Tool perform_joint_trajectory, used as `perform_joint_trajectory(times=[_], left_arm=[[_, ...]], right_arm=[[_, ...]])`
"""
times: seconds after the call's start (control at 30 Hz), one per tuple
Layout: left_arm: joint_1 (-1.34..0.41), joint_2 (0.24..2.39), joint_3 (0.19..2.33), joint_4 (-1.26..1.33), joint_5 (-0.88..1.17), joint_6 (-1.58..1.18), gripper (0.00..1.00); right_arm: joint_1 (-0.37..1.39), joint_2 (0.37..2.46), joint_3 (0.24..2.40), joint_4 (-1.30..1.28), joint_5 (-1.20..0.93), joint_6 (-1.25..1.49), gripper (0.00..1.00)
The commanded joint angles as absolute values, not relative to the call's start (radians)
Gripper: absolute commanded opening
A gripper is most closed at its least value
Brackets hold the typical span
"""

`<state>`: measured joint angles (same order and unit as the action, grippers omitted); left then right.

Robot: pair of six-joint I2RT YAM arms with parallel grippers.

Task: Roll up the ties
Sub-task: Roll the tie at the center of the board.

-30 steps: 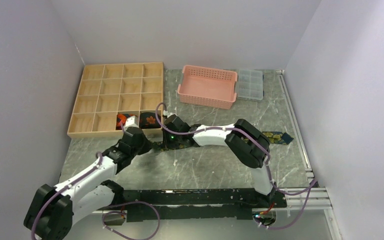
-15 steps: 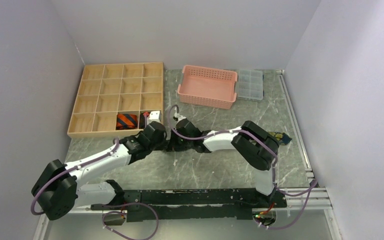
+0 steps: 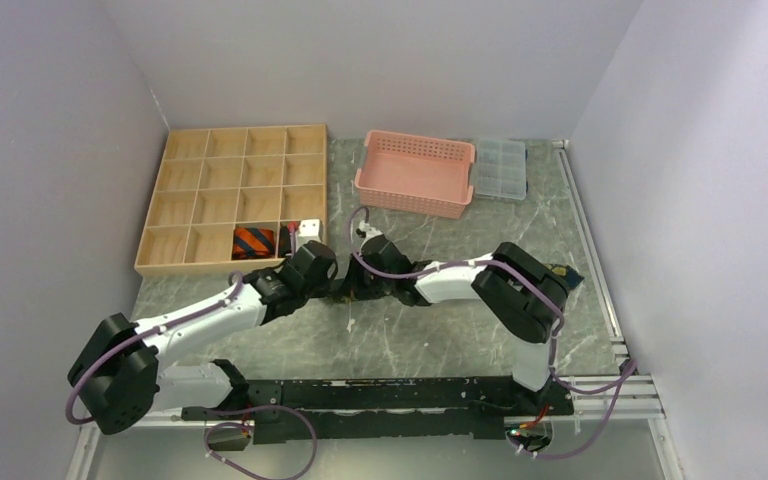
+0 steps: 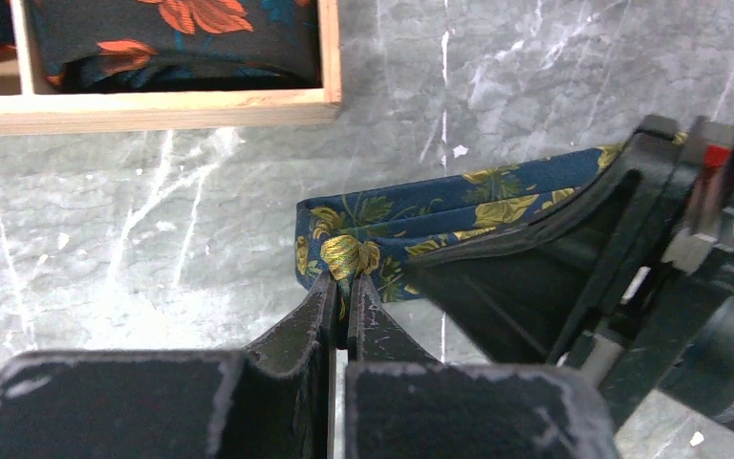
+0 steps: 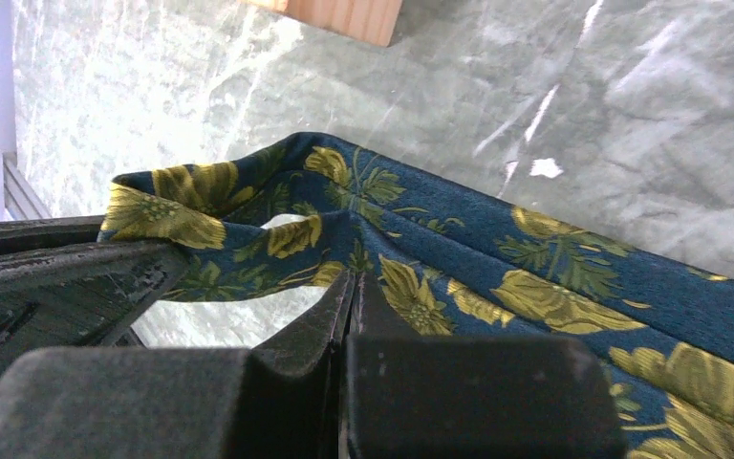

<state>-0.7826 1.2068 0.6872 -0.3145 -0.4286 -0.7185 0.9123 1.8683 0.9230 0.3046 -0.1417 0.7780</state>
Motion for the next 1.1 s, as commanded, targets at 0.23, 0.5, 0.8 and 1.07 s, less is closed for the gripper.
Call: perform_joint_trajectory(times=[0.23,0.5,0.8,1.07], left_arm=[[-0.787,1.107,0.630,-0.293,-0.487,-0.728,0.03],[-0.787,1.111,0.641,-0.271,-0.475,-0.719,0.03],[-0.787,1.072,0.620,-0.297,-0.475,-0.733,0.03],[-0.787,1.064,0.608,-0.296,-0.472,-0.738,0.03]], right_arm=[[0.888,1.613,0.894,-0.045,0.196,0.547,0.48],[0.901,1.619,0.854,-0.088,0.217,0.502,0.53],[0.912,1.697,0.860,-0.081,0.251,0.494,0.45],[0.913,1.732,0.873,-0.091,0.265,0.494,0.06]])
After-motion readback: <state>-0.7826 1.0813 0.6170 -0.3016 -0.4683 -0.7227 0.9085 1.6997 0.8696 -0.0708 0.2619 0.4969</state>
